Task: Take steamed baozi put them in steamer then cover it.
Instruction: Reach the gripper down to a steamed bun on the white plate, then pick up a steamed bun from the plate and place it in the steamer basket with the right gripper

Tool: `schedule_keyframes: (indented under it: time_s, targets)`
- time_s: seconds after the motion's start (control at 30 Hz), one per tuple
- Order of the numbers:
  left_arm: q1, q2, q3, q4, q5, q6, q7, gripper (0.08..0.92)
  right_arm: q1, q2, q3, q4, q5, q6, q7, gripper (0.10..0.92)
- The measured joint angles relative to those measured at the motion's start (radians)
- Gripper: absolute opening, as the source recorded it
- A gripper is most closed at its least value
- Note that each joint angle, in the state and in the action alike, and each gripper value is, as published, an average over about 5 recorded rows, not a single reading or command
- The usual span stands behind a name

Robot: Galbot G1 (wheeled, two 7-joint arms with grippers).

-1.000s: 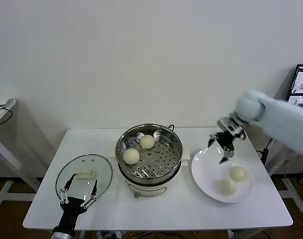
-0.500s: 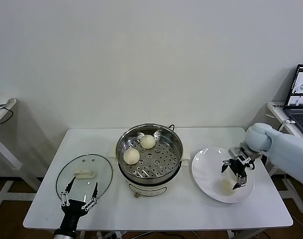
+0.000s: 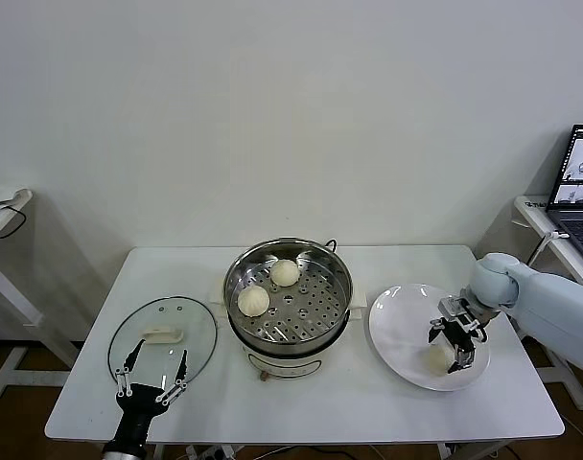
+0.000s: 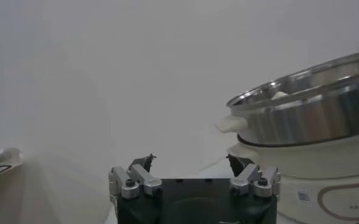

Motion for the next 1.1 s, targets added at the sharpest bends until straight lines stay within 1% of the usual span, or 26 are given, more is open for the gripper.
schedule_keyframes:
  time_s: [0.07, 0.17, 0.4, 0.57, 0.73, 0.9, 1.1]
  targets:
    - [-0.001, 0.001, -0.001, 0.000, 0.000, 0.000, 0.000, 0.823, -0.001, -0.003, 0.001, 0.005, -0.001, -0.003, 0.002, 0.659]
    - [-0.002, 0.003, -0.001, -0.002, -0.001, 0.000, 0.000, 0.823, -0.001, -0.007, 0.002, 0.013, -0.001, -0.005, 0.003, 0.647]
    - [-0.004, 0.008, 0.003, -0.010, -0.001, 0.004, -0.001, 0.823, 0.050, -0.014, -0.005, 0.034, 0.006, 0.010, -0.011, 0.647]
    - [-0.007, 0.011, 0.006, -0.013, -0.001, 0.006, -0.001, 0.823, 0.175, 0.012, -0.040, 0.046, 0.015, 0.070, -0.036, 0.664]
    - [-0.010, 0.011, 0.015, -0.011, 0.000, 0.007, -0.004, 0.823, 0.350, 0.077, -0.090, 0.066, 0.028, 0.163, -0.046, 0.677]
    - [-0.011, 0.012, 0.022, -0.009, 0.000, 0.005, -0.005, 0.823, 0.515, 0.175, -0.154, 0.102, 0.073, 0.249, -0.039, 0.678]
    - [-0.015, 0.014, 0.031, -0.006, 0.000, 0.007, -0.005, 0.823, 0.632, 0.293, -0.225, 0.168, 0.104, 0.337, -0.017, 0.677]
